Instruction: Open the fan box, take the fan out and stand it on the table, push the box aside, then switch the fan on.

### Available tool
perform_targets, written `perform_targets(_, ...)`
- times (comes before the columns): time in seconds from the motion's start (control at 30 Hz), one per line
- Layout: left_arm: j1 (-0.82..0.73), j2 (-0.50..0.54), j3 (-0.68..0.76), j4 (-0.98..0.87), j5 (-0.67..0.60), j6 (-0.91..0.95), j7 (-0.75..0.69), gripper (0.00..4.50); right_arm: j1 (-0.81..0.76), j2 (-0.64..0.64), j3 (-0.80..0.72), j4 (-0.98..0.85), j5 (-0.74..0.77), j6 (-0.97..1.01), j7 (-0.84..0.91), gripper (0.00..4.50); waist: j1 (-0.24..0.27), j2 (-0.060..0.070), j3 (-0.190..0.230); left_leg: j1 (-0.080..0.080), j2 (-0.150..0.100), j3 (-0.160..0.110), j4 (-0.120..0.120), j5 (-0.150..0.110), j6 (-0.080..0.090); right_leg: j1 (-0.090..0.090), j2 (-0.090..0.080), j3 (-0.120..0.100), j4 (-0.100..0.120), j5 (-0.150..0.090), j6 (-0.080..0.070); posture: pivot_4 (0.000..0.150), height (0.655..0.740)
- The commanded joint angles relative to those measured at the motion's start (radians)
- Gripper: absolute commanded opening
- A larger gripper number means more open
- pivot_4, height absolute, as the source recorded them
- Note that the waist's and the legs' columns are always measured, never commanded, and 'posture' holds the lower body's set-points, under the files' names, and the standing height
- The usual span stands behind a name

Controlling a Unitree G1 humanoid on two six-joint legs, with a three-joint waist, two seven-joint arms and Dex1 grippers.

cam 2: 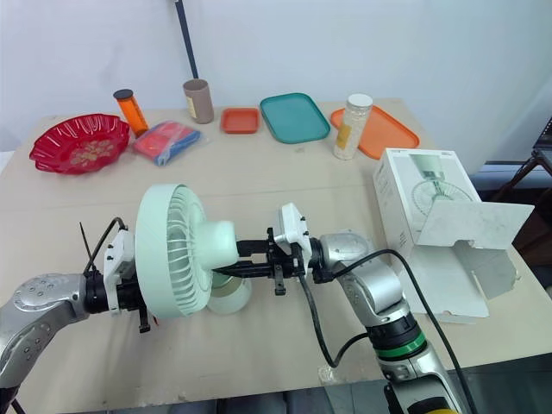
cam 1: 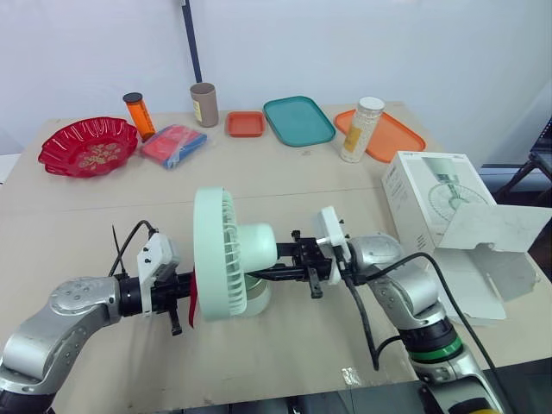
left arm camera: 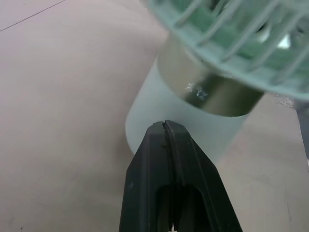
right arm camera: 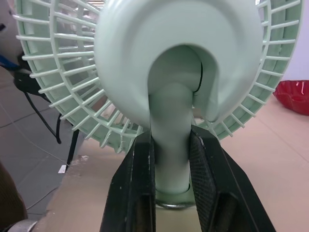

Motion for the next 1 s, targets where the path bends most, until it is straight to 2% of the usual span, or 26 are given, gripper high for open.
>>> perform_targets(0.03, 0.001, 0.012, 0.033, -0.002, -0.005, -0.016, -0.007, 0.04, -0.018, 0.018, -0.007, -0.005, 0.001, -0.055, 0.008, 0.44, 0.000, 0.000, 0.000, 0.000, 0.000, 0.000, 0.000, 0.000, 0.000, 0.000, 0.000, 0.000, 0.000, 0.000, 0.000, 0.150, 0.7255)
perform_targets(0.5, -0.004, 0.001, -0.011, 0.065, 0.073, -0.073, -0.010, 0.04, -0.007, 0.034, 0.004, 0.050, -0.038, -0.103, 0.034, 0.44, 0.000, 0.000, 0.000, 0.000, 0.000, 0.000, 0.000, 0.000, 0.000, 0.000, 0.000, 0.000, 0.000, 0.000, 0.000, 0.150, 0.7255)
perform_targets(1.0, -0.030, -0.038, -0.064, 0.062, 0.089, -0.072, -0.011, 0.04, 0.003, 0.026, 0.006, 0.030, -0.033, -0.086, 0.023, 0.44, 0.000, 0.000, 0.000, 0.000, 0.000, 0.000, 0.000, 0.000, 0.000, 0.000, 0.000, 0.000, 0.000, 0.000, 0.000, 0.150, 0.7255)
